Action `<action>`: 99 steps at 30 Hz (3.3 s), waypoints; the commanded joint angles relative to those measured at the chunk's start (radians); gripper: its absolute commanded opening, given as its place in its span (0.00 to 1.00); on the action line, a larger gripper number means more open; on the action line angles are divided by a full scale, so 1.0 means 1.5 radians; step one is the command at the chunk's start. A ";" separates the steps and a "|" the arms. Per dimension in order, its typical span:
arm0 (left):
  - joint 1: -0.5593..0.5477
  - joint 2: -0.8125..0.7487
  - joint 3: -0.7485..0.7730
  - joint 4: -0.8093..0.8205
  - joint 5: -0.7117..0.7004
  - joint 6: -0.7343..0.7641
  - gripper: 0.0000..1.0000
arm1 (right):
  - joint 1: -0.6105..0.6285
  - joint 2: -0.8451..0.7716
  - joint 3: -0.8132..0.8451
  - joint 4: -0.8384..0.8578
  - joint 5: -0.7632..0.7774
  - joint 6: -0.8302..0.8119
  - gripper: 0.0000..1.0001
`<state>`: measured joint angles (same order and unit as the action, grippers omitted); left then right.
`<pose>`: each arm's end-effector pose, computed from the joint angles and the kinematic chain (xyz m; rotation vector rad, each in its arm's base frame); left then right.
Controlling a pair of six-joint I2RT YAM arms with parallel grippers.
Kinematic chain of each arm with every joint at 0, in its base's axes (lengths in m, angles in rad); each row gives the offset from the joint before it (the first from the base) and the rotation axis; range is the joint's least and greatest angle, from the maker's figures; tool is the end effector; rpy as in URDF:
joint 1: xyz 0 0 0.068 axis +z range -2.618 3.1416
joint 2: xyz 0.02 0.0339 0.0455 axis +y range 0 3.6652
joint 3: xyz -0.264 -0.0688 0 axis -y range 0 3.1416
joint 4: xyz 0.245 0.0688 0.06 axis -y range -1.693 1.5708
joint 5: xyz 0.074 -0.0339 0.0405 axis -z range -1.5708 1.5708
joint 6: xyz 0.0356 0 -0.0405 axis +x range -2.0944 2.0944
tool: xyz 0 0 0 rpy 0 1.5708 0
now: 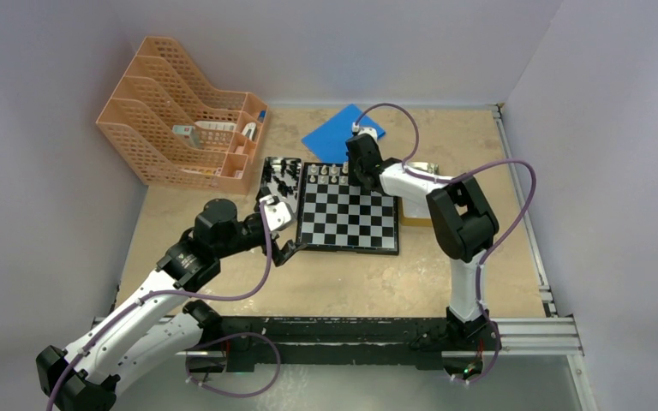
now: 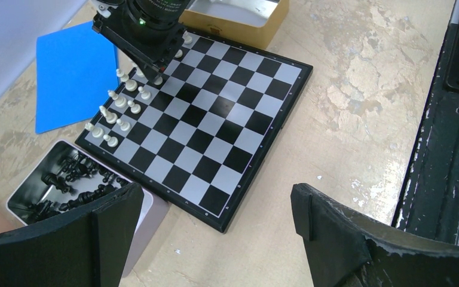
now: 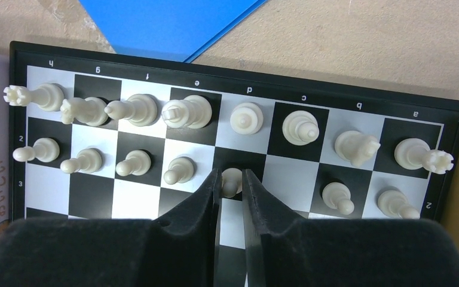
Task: Set up the chess pieces on the board
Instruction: Place the chess piece on the chessboard, then pick up the chess piece from the storage box.
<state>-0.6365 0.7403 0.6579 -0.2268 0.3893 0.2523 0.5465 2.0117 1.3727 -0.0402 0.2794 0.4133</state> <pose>0.1336 -0.1155 0.2987 1.0554 1.5851 -0.6276 0.3890 0.2251 0.1863 0.0011 2.2275 0.2131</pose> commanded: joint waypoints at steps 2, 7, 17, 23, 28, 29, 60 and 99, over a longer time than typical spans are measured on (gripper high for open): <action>-0.002 -0.006 0.003 0.012 0.005 0.008 0.96 | -0.003 -0.003 0.034 -0.014 0.019 0.007 0.22; -0.002 -0.005 0.003 0.011 0.005 0.009 0.96 | -0.003 -0.032 0.019 0.001 -0.012 -0.008 0.28; -0.002 0.002 0.019 0.034 -0.047 -0.036 0.99 | -0.003 -0.137 -0.019 -0.031 0.033 -0.017 0.35; -0.002 0.015 0.044 0.013 -0.099 -0.092 0.99 | -0.016 -0.199 -0.049 -0.043 0.128 -0.042 0.35; -0.002 0.038 0.090 -0.047 -0.139 -0.160 0.99 | -0.048 -0.241 -0.110 0.003 0.228 -0.089 0.35; -0.002 0.043 0.098 -0.058 -0.152 -0.180 0.99 | -0.057 -0.241 -0.117 0.010 0.239 -0.098 0.35; -0.001 0.007 0.070 -0.060 -0.171 -0.182 1.00 | -0.167 -0.037 -0.141 0.189 0.364 -0.221 0.29; -0.002 0.007 0.069 -0.063 -0.174 -0.177 0.98 | -0.194 0.019 -0.113 0.185 0.317 -0.216 0.21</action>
<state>-0.6365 0.7635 0.7650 -0.3599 0.1234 -0.0151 0.2615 2.0418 1.1828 0.2302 0.7662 0.0772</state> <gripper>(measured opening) 0.982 0.232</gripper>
